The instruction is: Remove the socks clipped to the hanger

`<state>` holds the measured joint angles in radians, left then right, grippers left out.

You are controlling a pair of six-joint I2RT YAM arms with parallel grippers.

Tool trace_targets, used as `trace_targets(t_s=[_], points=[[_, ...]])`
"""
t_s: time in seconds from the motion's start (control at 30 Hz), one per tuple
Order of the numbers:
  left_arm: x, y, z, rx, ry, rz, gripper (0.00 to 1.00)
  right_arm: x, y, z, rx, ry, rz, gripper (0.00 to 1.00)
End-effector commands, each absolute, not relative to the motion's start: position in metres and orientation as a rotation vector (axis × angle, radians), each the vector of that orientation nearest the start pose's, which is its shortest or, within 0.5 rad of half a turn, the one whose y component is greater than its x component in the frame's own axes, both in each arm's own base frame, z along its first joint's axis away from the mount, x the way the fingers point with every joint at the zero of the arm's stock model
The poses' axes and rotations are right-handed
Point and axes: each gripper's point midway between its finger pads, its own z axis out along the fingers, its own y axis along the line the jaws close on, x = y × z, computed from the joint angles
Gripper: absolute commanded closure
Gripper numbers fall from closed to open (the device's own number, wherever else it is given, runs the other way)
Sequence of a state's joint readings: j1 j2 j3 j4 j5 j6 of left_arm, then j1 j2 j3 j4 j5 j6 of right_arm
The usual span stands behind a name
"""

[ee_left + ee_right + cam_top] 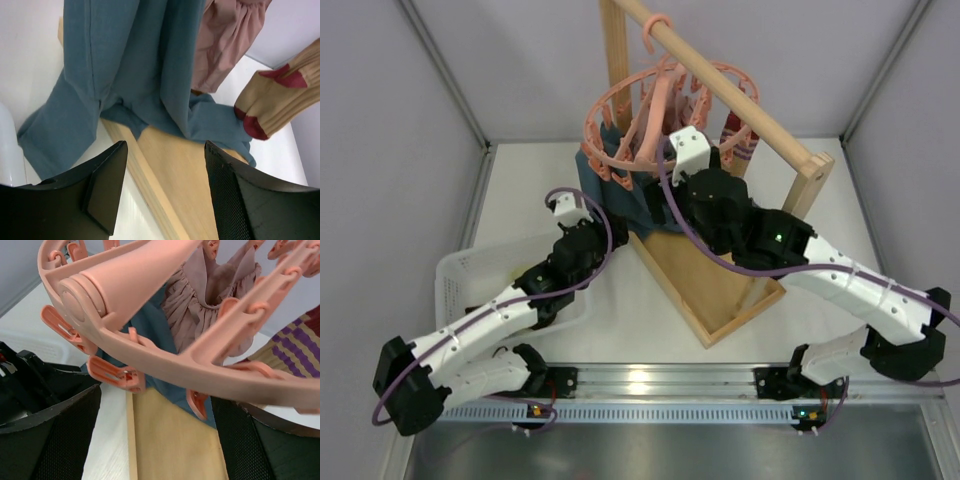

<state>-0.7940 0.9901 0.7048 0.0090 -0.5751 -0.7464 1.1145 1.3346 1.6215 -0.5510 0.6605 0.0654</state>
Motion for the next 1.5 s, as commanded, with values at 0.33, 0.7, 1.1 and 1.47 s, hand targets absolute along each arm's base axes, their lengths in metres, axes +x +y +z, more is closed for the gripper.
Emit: trace_targets(t_s=[0.33,0.7,1.1,1.47], points=[[0.311,-0.17,0.222,-0.341,1.7,-0.35,0.33,0.276,0.396,0.447,-0.615,1.584,0.469,0.15],[0.316,-0.186,0.202,-0.238,1.756,-0.337,0.34,0.193,0.44,0.446,-0.927,1.486,0.74,0.14],[0.317,-0.213,0.177,-0.187,1.83,-0.426,0.34,0.184,0.32,0.414,-0.629,1.635,0.605,0.14],[0.309,-0.305,0.208,0.113,1.739,-0.616,0.35,0.118,0.281,0.464,-0.678,1.455,0.997,0.14]])
